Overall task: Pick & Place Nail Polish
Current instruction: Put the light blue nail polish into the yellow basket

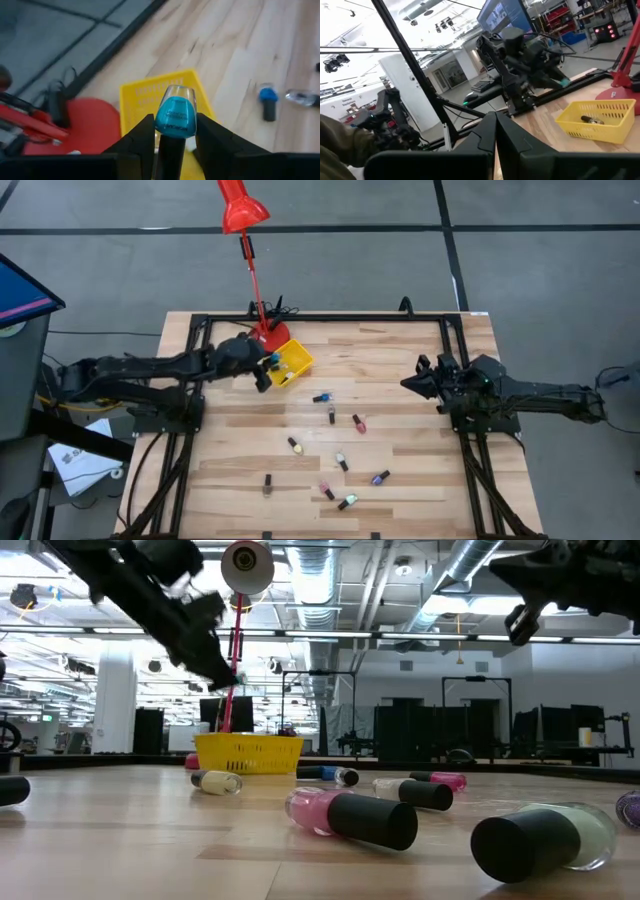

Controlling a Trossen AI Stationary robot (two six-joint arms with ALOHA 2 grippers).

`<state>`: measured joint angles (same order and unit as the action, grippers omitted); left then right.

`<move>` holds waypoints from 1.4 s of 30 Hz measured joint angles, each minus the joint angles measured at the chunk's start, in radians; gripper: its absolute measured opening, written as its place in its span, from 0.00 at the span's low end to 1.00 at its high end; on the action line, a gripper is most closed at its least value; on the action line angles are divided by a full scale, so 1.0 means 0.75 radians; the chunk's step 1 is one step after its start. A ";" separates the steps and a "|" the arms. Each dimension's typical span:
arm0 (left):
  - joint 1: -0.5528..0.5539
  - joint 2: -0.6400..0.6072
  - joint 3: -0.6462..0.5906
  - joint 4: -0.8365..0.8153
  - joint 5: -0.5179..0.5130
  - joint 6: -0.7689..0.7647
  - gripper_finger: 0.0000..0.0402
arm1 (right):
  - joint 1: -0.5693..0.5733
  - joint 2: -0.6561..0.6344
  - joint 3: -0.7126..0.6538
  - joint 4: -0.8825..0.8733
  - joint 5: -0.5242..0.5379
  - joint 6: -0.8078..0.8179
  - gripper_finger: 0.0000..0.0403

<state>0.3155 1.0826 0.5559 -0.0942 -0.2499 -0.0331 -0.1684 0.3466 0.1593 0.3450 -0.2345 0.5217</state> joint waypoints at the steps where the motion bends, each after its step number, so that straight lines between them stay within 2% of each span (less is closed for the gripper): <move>1: 0.021 0.037 0.000 0.001 0.027 -0.002 0.27 | 0.000 0.000 0.000 -0.001 0.000 0.000 0.00; 5: 0.055 0.178 0.000 0.072 0.054 -0.002 0.27 | -0.005 0.000 0.000 -0.001 0.003 0.003 0.00; 10: 0.051 0.271 0.000 0.117 0.089 0.001 0.29 | -0.005 0.000 0.000 -0.001 0.035 0.003 0.00; 30: 0.050 0.394 0.000 0.127 0.168 0.002 0.32 | -0.005 0.001 0.000 -0.129 0.049 0.004 0.00; 37: 0.050 0.394 0.000 0.128 0.168 0.002 0.36 | -0.005 0.000 0.000 -0.296 0.273 0.053 0.04; 42: 0.050 0.394 0.000 0.134 0.236 0.002 0.46 | -0.005 0.005 0.000 -0.365 0.319 0.088 0.14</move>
<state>0.3531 1.3781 0.5560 0.0060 -0.0730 -0.0315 -0.1722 0.3507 0.1593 0.0710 0.0047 0.5877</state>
